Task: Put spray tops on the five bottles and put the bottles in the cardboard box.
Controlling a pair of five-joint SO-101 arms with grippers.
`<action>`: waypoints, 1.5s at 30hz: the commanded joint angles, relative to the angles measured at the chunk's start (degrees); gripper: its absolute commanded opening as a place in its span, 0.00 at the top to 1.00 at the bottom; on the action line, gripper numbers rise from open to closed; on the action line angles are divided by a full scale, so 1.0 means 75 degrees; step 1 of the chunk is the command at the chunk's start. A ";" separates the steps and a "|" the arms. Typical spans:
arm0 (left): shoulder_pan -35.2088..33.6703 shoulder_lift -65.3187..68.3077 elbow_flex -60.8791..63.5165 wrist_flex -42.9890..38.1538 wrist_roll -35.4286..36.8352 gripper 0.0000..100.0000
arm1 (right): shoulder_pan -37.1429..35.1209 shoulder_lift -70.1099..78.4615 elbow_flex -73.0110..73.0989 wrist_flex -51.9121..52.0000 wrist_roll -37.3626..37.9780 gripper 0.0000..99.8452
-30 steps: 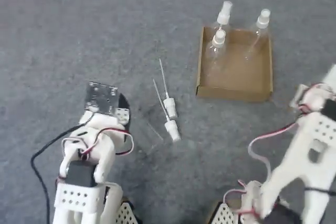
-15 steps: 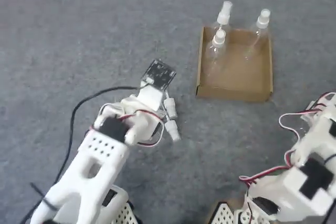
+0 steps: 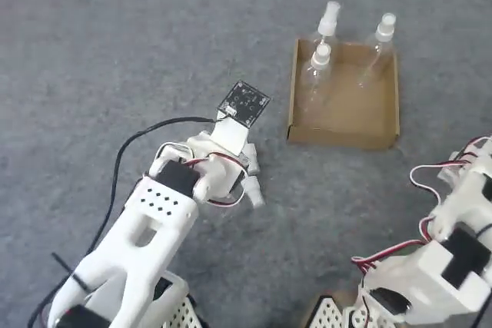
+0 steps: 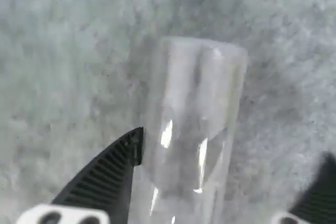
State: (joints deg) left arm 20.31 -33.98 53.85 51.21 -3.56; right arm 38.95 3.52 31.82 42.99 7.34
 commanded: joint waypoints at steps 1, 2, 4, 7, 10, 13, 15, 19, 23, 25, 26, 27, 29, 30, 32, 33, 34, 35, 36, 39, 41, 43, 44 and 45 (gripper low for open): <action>-0.0035 0.0000 -0.0158 -0.0199 0.0293 0.99 | -0.0111 -0.0744 -0.0223 0.0580 0.1078 0.54; -0.0035 0.0000 -0.0158 -0.0199 0.0293 0.99 | -0.0111 -0.0920 -0.0223 0.0709 0.1442 0.54; -0.0035 0.0000 -0.0158 -0.0211 0.0293 0.99 | -0.0088 -0.1307 -0.0234 0.0862 0.2356 0.54; -0.0035 0.0000 -0.0147 -0.0211 0.0293 0.99 | -0.0076 -0.1952 -0.0234 0.0908 0.3774 0.61; -0.0035 0.0000 -0.0147 -0.0223 0.0293 0.99 | -0.0100 -0.2585 -0.0223 0.0908 0.4935 0.75; -0.0035 0.0000 -0.0147 -0.0223 0.0293 0.99 | -0.0111 -0.2960 -0.0188 0.0920 0.6482 0.86; -0.0035 0.0000 -0.0100 -0.0234 0.0293 0.99 | -0.0111 -0.2995 -0.0199 0.1330 0.7678 0.86; -0.0035 0.0000 0.0170 -0.0668 0.0293 0.99 | -0.0111 -0.2995 -0.0234 0.2491 0.9928 0.80; -0.0035 0.0000 0.0264 -0.0762 0.0293 0.99 | 0.0193 -0.2995 -0.0223 0.2632 1.0632 0.79; -0.0035 -0.0012 0.0334 -0.0762 0.0293 0.99 | 0.0533 -0.3077 -0.0246 0.2620 1.0678 0.83; -0.0035 -0.0012 0.0346 -0.0762 0.0293 0.99 | 0.0744 -0.3089 -0.0246 0.2620 1.0690 0.87; -0.0035 0.0000 0.0346 -0.0762 0.0293 0.99 | 0.0967 -0.3100 -0.0246 0.2620 1.0655 0.91; -0.0035 0.0000 0.0346 -0.0762 0.0293 0.99 | 0.1401 -0.3089 -0.0258 0.2596 1.0421 1.00; -0.0035 0.0000 0.0346 -0.0785 0.0293 0.99 | 0.1600 -0.3053 -0.0246 0.2491 1.0303 0.99; -0.0035 0.0000 0.0346 -0.0785 0.0293 0.99 | 0.1952 -0.2971 -0.0176 0.2104 1.0221 0.99; -0.0035 0.0000 0.0346 -0.0785 0.0293 0.99 | 0.2104 -0.2901 -0.0105 0.1881 1.0198 1.00; -0.0035 0.0000 0.0346 -0.0774 0.0293 0.99 | 0.2198 -0.2796 -0.0059 0.1729 1.0198 0.99; -0.0035 0.0000 0.0346 -0.0774 0.0293 0.99 | 0.2233 -0.2655 -0.0035 0.1647 1.0198 0.99; -0.0035 -0.0012 0.0346 -0.0762 0.0293 0.99 | 0.2245 -0.2491 0.0000 0.1623 1.0186 0.99; -0.0035 -0.0023 0.0346 -0.0762 0.0293 0.99 | 0.2081 -0.1916 0.0105 0.1565 1.0151 0.99; -0.0035 -0.0023 0.0346 -0.0762 0.0293 0.99 | 0.1788 -0.1565 0.0141 0.1436 0.9729 0.99; -0.0035 -0.0012 0.0346 -0.0762 0.0293 0.99 | 0.1483 -0.1190 0.0141 0.1155 0.9190 0.99; -0.0035 -0.0012 0.0346 -0.0762 0.0293 0.99 | 0.1330 -0.1026 0.0141 0.1002 0.8990 0.99; -0.0035 -0.0012 0.0358 -0.0762 0.0293 0.99 | 0.1190 -0.0897 0.0141 0.0908 0.8873 0.99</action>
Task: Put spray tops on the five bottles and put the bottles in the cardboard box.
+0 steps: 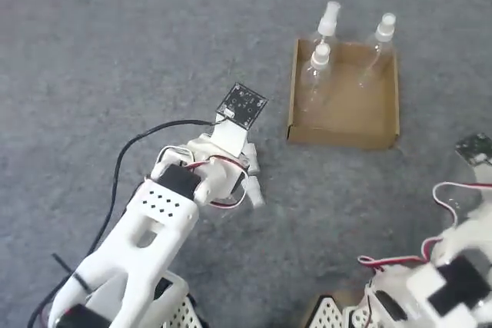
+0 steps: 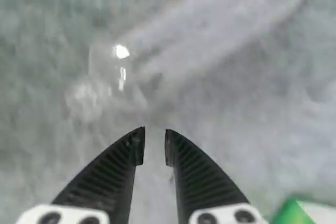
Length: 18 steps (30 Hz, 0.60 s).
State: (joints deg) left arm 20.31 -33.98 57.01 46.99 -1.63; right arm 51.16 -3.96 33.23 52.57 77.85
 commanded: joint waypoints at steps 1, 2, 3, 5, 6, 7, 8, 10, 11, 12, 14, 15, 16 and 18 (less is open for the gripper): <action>-0.0035 0.0000 -0.0053 -0.0199 0.0035 0.99 | -0.0568 0.0229 -0.0047 -0.0404 -0.0621 0.99; -0.0035 -0.0035 0.0006 -0.0211 0.0035 0.99 | -0.0721 0.0322 -0.0047 -0.0416 -0.0703 0.99; -0.0035 -0.0047 0.0041 -0.0223 0.0035 0.99 | -0.0873 0.0381 -0.0047 -0.0369 -0.0797 0.99; -0.0035 -0.0047 0.0064 -0.0234 0.0035 0.99 | -0.1190 0.0381 -0.0047 -0.0264 -0.1032 0.99; -0.0035 -0.0047 0.0053 -0.0234 0.0035 0.99 | -0.1354 0.0381 -0.0047 -0.0217 -0.1172 0.99; -0.0035 -0.0047 0.0041 -0.0234 0.0035 0.99 | -0.1541 0.0381 -0.0047 -0.0217 -0.1313 0.99; -0.0035 -0.0047 0.0029 -0.0234 0.0035 0.99 | -0.1729 0.0381 -0.0047 -0.0217 -0.1465 0.99; -0.0035 -0.0047 0.0029 -0.0234 0.0035 0.99 | -0.2069 0.0381 -0.0047 -0.0205 -0.1711 0.99; -0.0035 -0.0047 0.0029 -0.0234 0.0035 0.99 | -0.2245 0.0381 -0.0047 -0.0205 -0.1829 0.99; -0.0035 -0.0047 0.0029 -0.0234 0.0023 0.99 | -0.2409 0.0381 -0.0047 -0.0205 -0.1934 0.99; -0.0035 -0.0047 0.0029 -0.0234 0.0012 0.99 | -0.2702 0.0381 -0.0047 -0.0123 -0.2075 0.99; -0.0047 -0.0047 0.0029 -0.0234 0.0012 0.99 | -0.2831 0.0381 -0.0047 0.0006 -0.2098 0.99; -0.0047 -0.0047 0.0029 -0.0234 0.0000 0.99 | -0.2971 0.0369 -0.0070 0.0170 -0.2122 0.99; -0.0047 -0.0047 0.0029 -0.0234 0.0000 0.99 | -0.3229 0.0369 -0.0105 0.0475 -0.2133 0.99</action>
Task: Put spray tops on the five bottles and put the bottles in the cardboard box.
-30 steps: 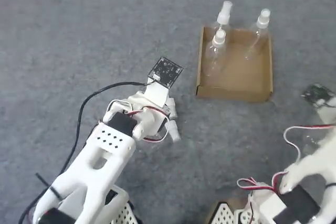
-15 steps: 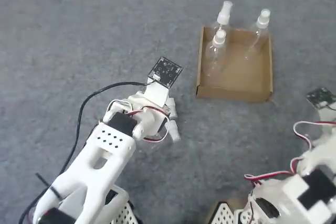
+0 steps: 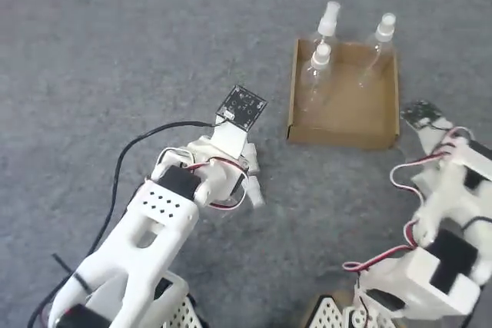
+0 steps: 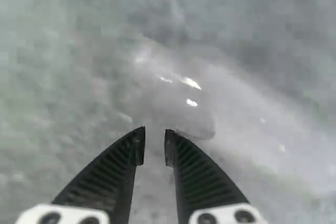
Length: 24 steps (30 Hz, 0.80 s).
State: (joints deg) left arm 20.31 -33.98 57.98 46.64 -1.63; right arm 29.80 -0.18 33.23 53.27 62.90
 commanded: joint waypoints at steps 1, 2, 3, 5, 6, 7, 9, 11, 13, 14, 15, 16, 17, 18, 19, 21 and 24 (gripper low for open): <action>-0.0047 -0.0047 -0.0100 -0.0188 0.0000 0.99 | -0.0475 -0.0158 -0.0105 0.0451 -0.0152 0.99; -0.0047 -0.0047 -0.0100 -0.0188 0.0000 0.99 | -0.0545 -0.0229 -0.0105 0.0475 -0.0152 0.99; -0.0047 -0.0047 -0.0100 -0.0188 0.0000 0.99 | -0.0568 -0.0358 -0.0141 0.0486 -0.0152 0.99; -0.0047 -0.0047 -0.0100 -0.0188 0.0000 0.99 | -0.0557 -0.0697 -0.0234 0.0486 -0.0117 0.99; -0.0047 -0.0035 -0.0100 -0.0188 0.0000 0.99 | -0.0533 -0.0920 -0.0270 0.0510 -0.0117 0.99; -0.0047 -0.0035 -0.0100 -0.0188 0.0000 0.99 | -0.0486 -0.1178 -0.0270 0.0568 -0.0141 0.99; -0.0047 -0.0035 -0.0100 -0.0188 0.0000 0.99 | -0.0428 -0.1694 -0.0352 0.0944 -0.0117 0.99; -0.0047 -0.0012 -0.0100 -0.0188 0.0012 0.99 | -0.0416 -0.2057 -0.0574 0.1483 0.0059 0.99; -0.0047 -0.0012 -0.0100 -0.0188 0.0023 0.99 | -0.0404 -0.2198 -0.0926 0.1999 0.0387 0.96; -0.0047 -0.0012 -0.0088 -0.0188 0.0023 0.99 | -0.0404 -0.2210 -0.1149 0.2151 0.0504 0.94; -0.0047 -0.0012 -0.0076 -0.0188 0.0023 0.99 | -0.0404 -0.2163 -0.1371 0.2280 0.0586 0.91; -0.0047 -0.0012 -0.0064 -0.0188 0.0023 0.99 | -0.0393 -0.2092 -0.1571 0.2362 0.0633 0.89; -0.0047 -0.0023 -0.0064 -0.0188 0.0023 0.99 | -0.0393 -0.1999 -0.1747 0.2421 0.0692 0.87; -0.0105 -0.0035 -0.0053 -0.0176 0.0023 0.99 | -0.0381 -0.1858 -0.1875 0.2421 0.0785 0.86; -0.0164 -0.0035 -0.0053 -0.0176 0.0023 0.99 | -0.0369 -0.1705 -0.1969 0.2467 0.0914 0.85; -0.0328 -0.0035 -0.0053 -0.0176 0.0023 0.99 | -0.0147 -0.1389 -0.2110 0.2702 0.1477 0.83; -0.0539 0.0000 -0.0053 -0.0176 0.0023 0.99 | 0.0451 -0.1014 -0.2227 0.2971 0.2614 0.80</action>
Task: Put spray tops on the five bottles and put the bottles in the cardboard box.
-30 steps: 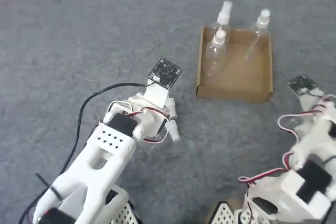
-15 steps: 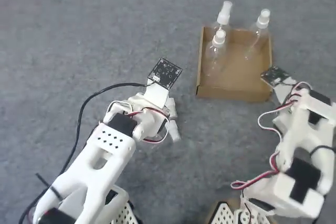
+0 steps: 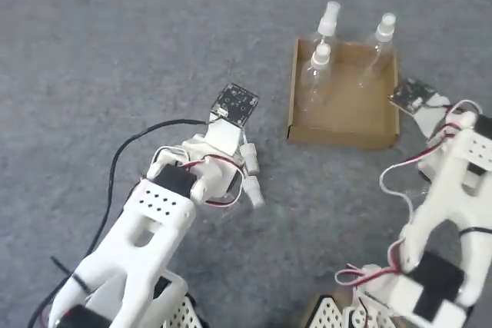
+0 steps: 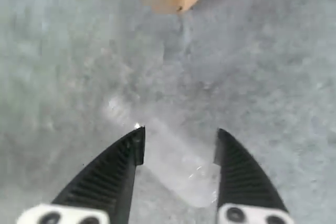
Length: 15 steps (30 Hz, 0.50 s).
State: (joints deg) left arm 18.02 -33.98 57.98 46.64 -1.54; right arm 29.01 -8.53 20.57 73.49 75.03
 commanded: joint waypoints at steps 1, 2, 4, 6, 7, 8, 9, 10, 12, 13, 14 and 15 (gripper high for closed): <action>-0.0246 0.0000 -0.0053 -0.0188 0.0012 0.99 | 0.0756 0.0170 -0.0563 0.0346 0.1336 0.79; -0.0246 0.0000 -0.0064 -0.0188 0.0023 0.99 | 0.0944 0.0240 -0.0574 0.0475 0.1653 0.78; -0.0188 0.0000 -0.0100 -0.0188 0.0023 0.99 | 0.1201 0.0275 -0.0574 0.0733 0.2215 0.78; -0.0176 0.0000 -0.0111 -0.0199 0.0023 0.99 | 0.1319 0.0311 -0.0539 0.0873 0.2508 0.78; -0.0176 0.0000 -0.0111 -0.0199 0.0023 0.99 | 0.1330 0.0334 -0.0516 0.0850 0.2532 0.78; -0.0176 0.0000 -0.0111 -0.0199 0.0023 0.99 | 0.1319 0.0346 -0.0504 0.0850 0.2555 0.78; -0.0176 0.0000 -0.0111 -0.0199 0.0023 0.99 | 0.1295 0.0358 -0.0469 0.0850 0.2555 0.78; -0.0176 0.0000 -0.0100 -0.0199 0.0023 0.99 | 0.1260 0.0404 -0.0445 0.0838 0.2555 0.78; -0.0176 0.0000 -0.0076 -0.0199 0.0023 0.99 | 0.1073 0.0533 -0.0434 0.0592 0.2462 0.78; -0.0188 0.0000 -0.0064 -0.0199 0.0023 0.99 | 0.1014 0.0615 -0.0434 0.0404 0.2344 0.78; -0.0188 0.0000 -0.0064 -0.0199 0.0023 0.99 | 0.0990 0.0721 -0.0434 0.0252 0.2262 0.78; -0.0199 0.0000 -0.0053 -0.0188 0.0023 0.99 | 0.0955 0.0850 -0.0457 0.0182 0.2227 0.78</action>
State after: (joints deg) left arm 16.62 -33.98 57.98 46.64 -1.54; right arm 37.36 -2.81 19.96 77.19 92.97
